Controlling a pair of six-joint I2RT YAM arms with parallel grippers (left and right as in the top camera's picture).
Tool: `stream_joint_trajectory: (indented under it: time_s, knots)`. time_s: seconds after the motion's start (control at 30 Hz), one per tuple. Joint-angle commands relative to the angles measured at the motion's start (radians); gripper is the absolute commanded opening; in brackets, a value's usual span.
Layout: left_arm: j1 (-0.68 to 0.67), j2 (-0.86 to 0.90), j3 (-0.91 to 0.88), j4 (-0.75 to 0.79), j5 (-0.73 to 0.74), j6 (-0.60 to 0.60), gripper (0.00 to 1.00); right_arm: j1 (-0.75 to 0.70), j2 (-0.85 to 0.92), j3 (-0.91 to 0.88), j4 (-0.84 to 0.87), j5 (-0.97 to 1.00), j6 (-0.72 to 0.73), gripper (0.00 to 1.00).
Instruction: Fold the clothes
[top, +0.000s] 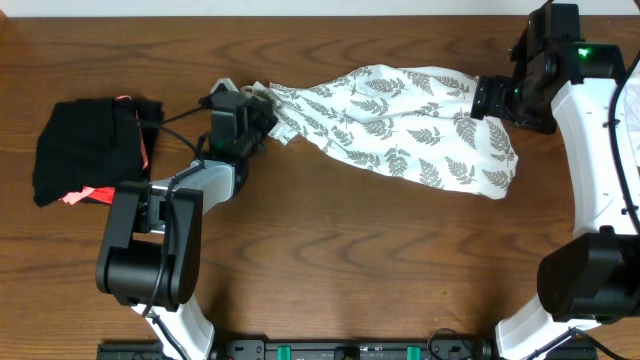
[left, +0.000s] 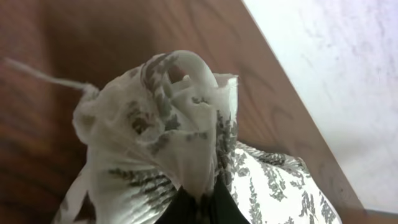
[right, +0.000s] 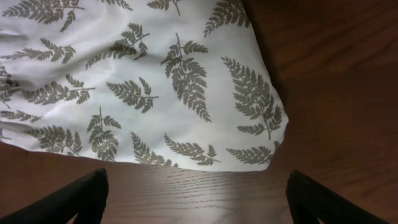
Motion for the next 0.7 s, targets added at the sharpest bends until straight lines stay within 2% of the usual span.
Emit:
stream_joint_trajectory:
  time_s: [0.0,0.1,0.23,0.37,0.47,0.67]
  knots:
    - [0.0,-0.022,0.007,0.019,-0.007,0.089,0.06,-0.016,0.009,-0.002,-0.002,-0.003,-0.011,0.89]
    - [0.0,-0.059,0.016,-0.007,0.046,0.196,0.06,-0.018,0.005,-0.001,-0.012,0.001,-0.011,0.86]
    - [0.002,-0.178,0.036,-0.157,0.043,0.312,0.06,-0.035,-0.019,-0.001,-0.025,0.035,0.003,0.83]
    - [0.006,-0.364,0.076,-0.35,-0.033,0.428,0.06,-0.079,-0.037,-0.001,-0.106,0.029,0.024,0.86]
    - [0.006,-0.488,0.104,-0.425,-0.081,0.489,0.06,-0.089,-0.034,-0.015,-0.198,-0.001,0.016,0.86]
    - [0.006,-0.648,0.111,-0.436,-0.172,0.512,0.06,-0.031,-0.034,-0.123,-0.216,-0.242,-0.207,0.86]
